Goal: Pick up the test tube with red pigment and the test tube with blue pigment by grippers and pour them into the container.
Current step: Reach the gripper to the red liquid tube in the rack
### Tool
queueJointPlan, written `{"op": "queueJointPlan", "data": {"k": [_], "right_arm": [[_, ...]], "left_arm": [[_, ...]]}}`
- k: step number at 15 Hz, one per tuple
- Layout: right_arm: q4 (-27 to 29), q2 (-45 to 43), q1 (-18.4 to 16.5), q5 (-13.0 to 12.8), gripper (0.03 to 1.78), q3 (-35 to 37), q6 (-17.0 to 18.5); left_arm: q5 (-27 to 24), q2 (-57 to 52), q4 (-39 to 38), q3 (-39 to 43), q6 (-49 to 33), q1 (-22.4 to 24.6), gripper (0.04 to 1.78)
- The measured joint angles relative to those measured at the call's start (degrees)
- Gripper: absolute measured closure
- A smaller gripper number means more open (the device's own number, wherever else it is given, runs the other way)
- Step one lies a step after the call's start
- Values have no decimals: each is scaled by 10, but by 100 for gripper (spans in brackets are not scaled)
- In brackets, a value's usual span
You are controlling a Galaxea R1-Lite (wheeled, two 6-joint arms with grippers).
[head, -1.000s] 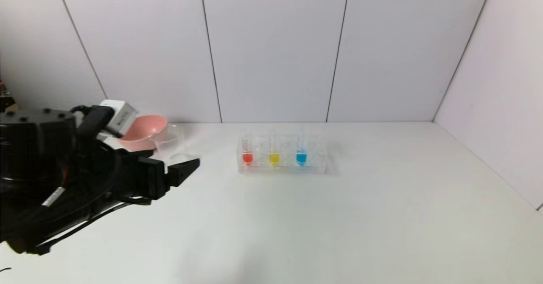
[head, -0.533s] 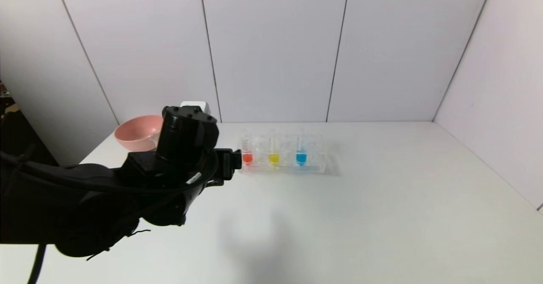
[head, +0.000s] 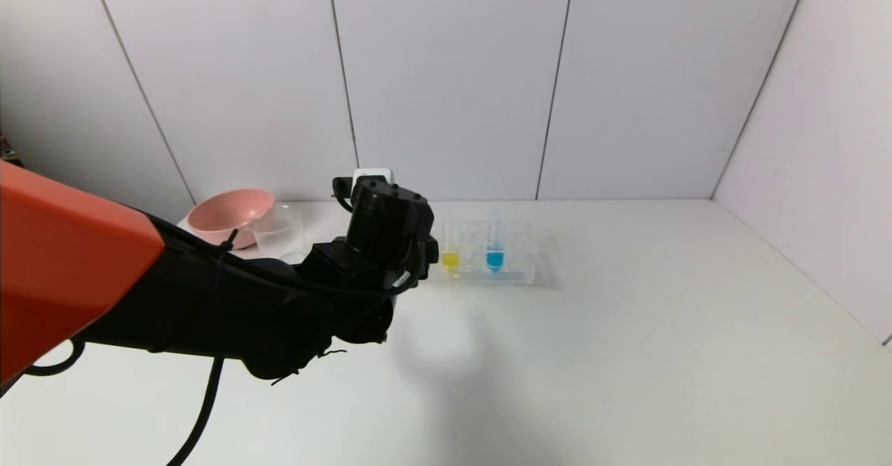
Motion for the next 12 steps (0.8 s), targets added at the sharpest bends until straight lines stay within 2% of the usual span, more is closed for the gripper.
{"op": "queueJointPlan", "data": {"k": [5,9,12], "right_arm": [[0,0,0,0,4,0,0],[0,0,0,0,4,0,0],[0,0,0,0,4,0,0]], "left_arm": [[0,65,-4,-56,4,14,6],[-14,100,-30,-70,10,41,6],[-16,109,-37,-71,20,45,6]]}}
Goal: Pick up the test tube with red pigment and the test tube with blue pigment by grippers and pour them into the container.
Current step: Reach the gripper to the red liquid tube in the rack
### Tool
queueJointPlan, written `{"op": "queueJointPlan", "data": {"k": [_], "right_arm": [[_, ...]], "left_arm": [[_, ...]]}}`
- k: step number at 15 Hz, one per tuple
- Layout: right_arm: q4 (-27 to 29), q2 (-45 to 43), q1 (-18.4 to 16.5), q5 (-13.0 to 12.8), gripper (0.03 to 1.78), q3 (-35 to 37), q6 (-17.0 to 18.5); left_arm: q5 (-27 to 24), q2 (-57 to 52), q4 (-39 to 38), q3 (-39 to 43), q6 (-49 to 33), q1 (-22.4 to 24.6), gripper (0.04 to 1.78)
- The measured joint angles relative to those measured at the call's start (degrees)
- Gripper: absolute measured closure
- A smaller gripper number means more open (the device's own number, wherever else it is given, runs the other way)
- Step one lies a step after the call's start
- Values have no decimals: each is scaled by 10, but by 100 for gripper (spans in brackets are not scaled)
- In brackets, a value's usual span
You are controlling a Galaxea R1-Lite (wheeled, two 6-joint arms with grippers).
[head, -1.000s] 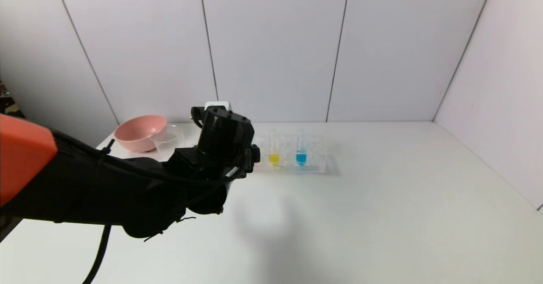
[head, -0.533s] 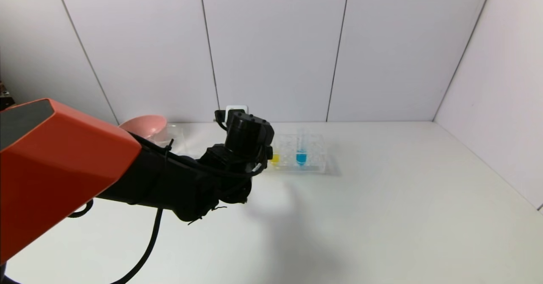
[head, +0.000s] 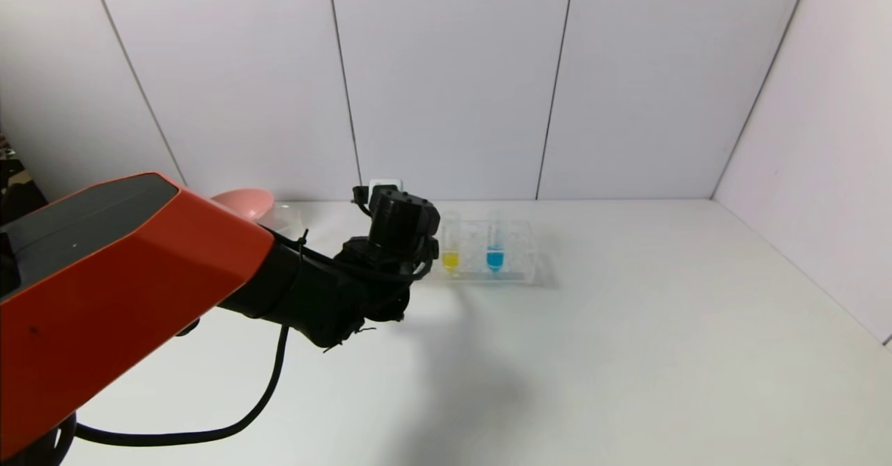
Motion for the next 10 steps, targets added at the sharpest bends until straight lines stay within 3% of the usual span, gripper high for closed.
{"op": "queueJointPlan", "data": {"k": [3,5,7,10], "right_arm": [[0,0,0,0,4,0,0],[0,0,0,0,4,0,0],[0,0,0,0,4,0,0],[0,0,0,0,4,0,0]], "left_arm": [[-4,1,0,3,5,-3,11],[-8,0,0,4,9,-8,26],[-8,0,-2,2,13,-13,51],[-6,-2,-38,5,40,-16,107]]}}
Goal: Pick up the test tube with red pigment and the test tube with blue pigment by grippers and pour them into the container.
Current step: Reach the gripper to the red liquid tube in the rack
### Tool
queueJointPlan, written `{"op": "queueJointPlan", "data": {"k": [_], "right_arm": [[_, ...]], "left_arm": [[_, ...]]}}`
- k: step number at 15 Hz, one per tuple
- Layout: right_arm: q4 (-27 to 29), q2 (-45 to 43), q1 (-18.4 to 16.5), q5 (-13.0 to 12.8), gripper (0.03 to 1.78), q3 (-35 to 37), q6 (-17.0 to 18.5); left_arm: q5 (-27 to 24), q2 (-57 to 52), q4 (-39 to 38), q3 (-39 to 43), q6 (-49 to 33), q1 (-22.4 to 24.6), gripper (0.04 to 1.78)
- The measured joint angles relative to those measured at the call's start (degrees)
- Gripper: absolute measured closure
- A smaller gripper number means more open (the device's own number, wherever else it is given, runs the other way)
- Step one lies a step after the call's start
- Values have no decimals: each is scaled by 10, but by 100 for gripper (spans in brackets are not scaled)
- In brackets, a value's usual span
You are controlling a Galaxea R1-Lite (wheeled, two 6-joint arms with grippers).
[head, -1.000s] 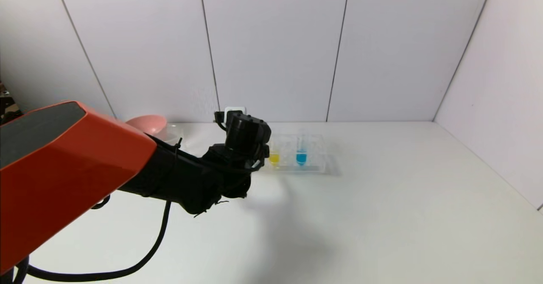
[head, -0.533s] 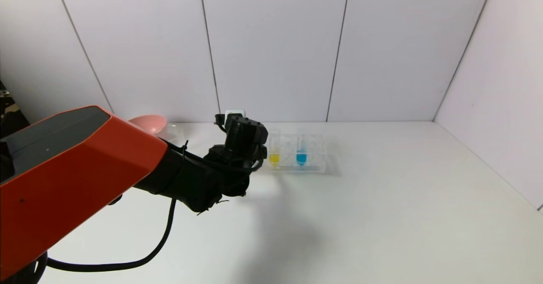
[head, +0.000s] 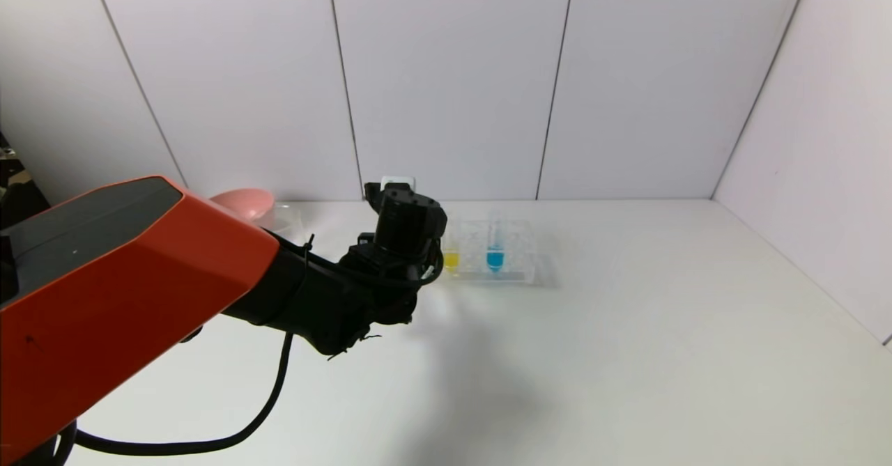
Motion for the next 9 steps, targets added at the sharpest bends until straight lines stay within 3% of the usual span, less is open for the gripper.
{"op": "queueJointPlan", "data": {"k": [1,4,6,9], "right_arm": [[0,0,0,0,4,0,0],[0,0,0,0,4,0,0],[0,0,0,0,4,0,0],[0,0,0,0,4,0,0]], "left_arm": [[1,0,-21,3,15,-1,126],[0,0,-42,12,26,-5,160],[0,0,-42,14,26,-6,170],[0,0,-43,14,25,-6,172]]}}
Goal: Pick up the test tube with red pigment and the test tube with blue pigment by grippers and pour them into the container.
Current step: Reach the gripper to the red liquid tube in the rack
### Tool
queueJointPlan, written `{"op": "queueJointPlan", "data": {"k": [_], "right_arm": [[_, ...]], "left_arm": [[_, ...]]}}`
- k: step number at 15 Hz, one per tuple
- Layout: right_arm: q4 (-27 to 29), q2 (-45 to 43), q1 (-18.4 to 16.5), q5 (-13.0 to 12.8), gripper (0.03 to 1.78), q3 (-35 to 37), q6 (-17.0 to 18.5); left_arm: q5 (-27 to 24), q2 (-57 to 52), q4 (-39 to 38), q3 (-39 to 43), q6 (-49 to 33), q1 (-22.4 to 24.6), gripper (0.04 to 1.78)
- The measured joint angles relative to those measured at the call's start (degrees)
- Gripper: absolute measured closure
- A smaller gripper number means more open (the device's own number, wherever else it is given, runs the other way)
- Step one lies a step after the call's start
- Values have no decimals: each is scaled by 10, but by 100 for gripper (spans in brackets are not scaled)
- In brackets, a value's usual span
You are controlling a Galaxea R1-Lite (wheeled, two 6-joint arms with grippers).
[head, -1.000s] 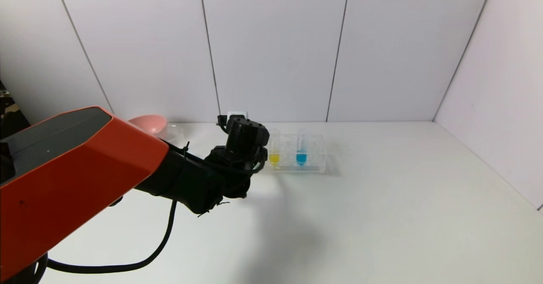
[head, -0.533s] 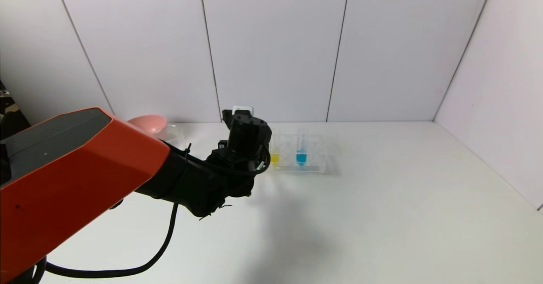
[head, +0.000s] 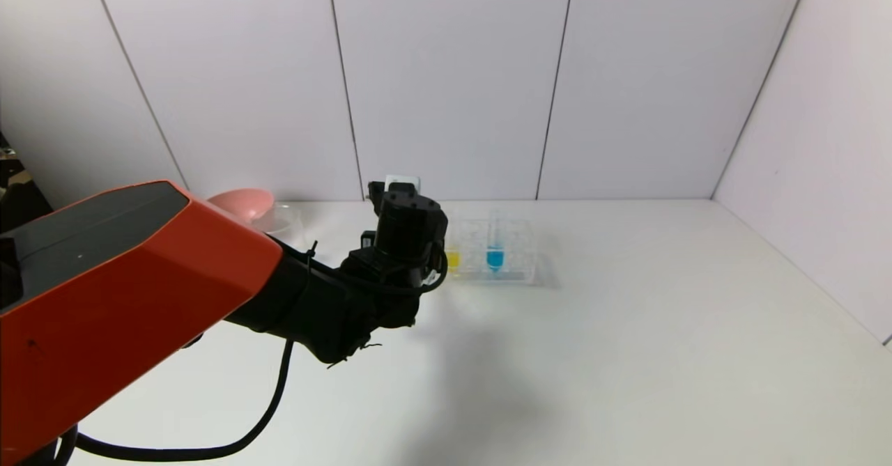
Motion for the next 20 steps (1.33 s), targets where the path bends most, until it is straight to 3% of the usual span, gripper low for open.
{"op": "queueJointPlan", "data": {"k": [15,18,20], "right_arm": [[0,0,0,0,4,0,0],[0,0,0,0,4,0,0],[0,0,0,0,4,0,0]], "left_arm": [[19,-45,3,21,15,-13,170],[18,-45,0,25,21,-15,149],[18,-44,-2,26,18,-16,122]]}}
